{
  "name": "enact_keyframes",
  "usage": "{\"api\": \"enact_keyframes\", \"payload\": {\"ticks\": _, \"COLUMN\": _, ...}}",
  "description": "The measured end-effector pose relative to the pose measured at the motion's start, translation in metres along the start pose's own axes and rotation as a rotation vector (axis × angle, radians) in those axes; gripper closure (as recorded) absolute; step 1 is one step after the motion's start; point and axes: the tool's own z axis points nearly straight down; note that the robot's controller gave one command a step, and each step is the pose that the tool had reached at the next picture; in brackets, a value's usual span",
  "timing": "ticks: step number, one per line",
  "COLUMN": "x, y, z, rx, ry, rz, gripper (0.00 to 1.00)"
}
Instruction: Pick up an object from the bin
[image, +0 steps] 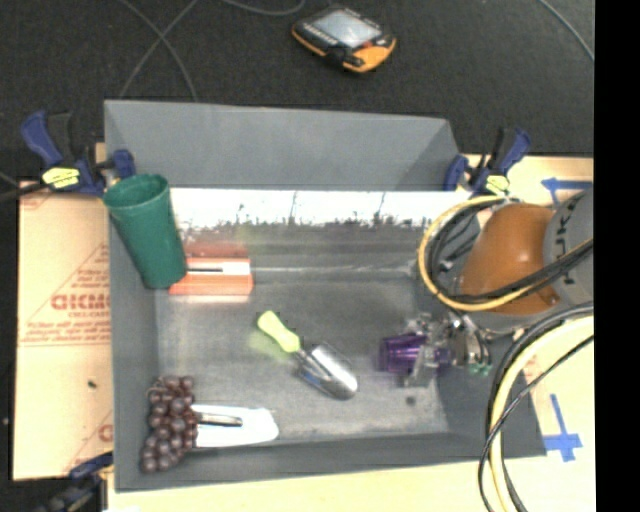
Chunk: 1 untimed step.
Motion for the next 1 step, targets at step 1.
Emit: {"api": "enact_keyframes", "payload": {"ticks": 1, "x": 0.0017, "y": -0.0001, "z": -0.0376, "rx": -0.001, "ry": 0.008, "rz": 0.0, "gripper": 1.0}}
